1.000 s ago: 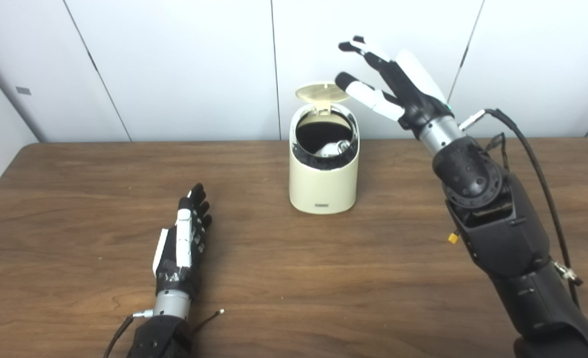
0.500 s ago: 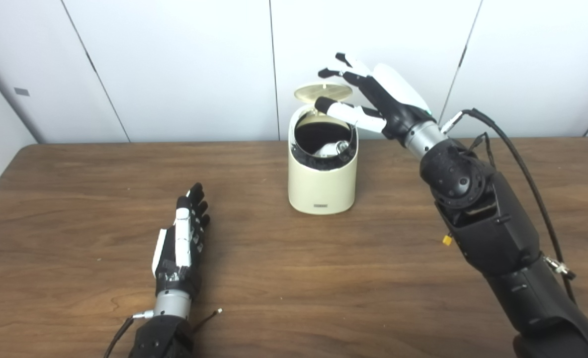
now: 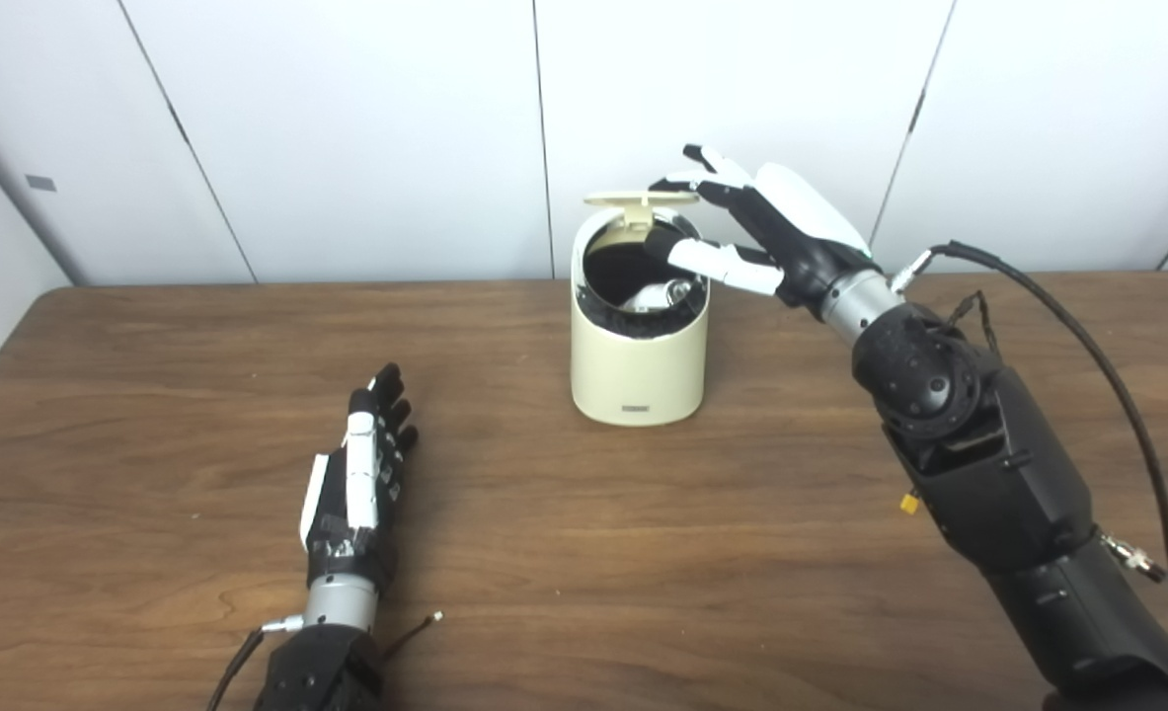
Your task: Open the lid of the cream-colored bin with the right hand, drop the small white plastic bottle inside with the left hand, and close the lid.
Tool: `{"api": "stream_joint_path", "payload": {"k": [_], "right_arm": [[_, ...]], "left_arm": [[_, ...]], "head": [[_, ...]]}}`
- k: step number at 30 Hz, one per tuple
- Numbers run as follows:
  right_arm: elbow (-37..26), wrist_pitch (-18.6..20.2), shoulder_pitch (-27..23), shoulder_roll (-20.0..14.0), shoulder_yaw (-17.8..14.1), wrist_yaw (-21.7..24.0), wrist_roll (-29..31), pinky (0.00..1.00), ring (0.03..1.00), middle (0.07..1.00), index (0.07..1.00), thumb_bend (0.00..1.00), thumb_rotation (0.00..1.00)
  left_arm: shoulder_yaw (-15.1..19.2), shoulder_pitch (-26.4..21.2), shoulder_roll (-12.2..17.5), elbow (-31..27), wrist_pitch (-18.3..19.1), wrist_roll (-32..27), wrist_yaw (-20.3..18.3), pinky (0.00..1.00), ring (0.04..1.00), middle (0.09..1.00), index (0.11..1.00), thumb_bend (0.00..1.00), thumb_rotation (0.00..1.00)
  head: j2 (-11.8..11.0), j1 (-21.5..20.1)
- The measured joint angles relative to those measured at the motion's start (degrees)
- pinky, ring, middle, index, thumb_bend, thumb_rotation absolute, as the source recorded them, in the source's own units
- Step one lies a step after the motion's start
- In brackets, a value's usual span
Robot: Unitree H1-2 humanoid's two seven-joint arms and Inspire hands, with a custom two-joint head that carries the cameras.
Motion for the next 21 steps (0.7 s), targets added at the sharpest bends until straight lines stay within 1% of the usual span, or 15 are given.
{"api": "stream_joint_path", "payload": {"k": [4,9,12,21], "right_arm": [[-0.2,-0.1,0.7,-0.1,0.4,0.7,-0.3,0.97,1.000,1.000,0.811,0.64,1.00],[-0.6,-0.1,1.6,-0.3,1.1,1.5,-0.8,0.96,1.000,1.000,0.805,0.66,1.00],[-1.1,-0.1,2.2,-0.3,1.2,1.9,-1.0,0.97,1.000,1.000,0.802,0.64,1.00],[-6.0,0.4,3.6,-1.1,1.8,4.9,-1.8,0.98,1.000,1.000,0.808,0.63,1.00]], "left_arm": [[0.0,0.0,-0.1,0.4,0.0,0.2,0.3,0.94,0.970,0.972,0.959,0.61,1.00],[0.0,-0.1,-0.4,0.6,0.0,0.2,0.3,0.93,0.964,0.974,0.963,0.60,1.00],[-0.1,-0.1,-0.6,0.6,0.0,0.4,0.4,0.93,0.962,0.970,0.958,0.61,1.00],[-0.2,-0.1,-0.7,0.6,0.0,0.2,0.3,0.95,0.973,0.982,0.969,0.60,1.00]], "head": [[0.2,0.2],[0.5,0.2],[0.6,0.3],[0.8,0.8]]}}
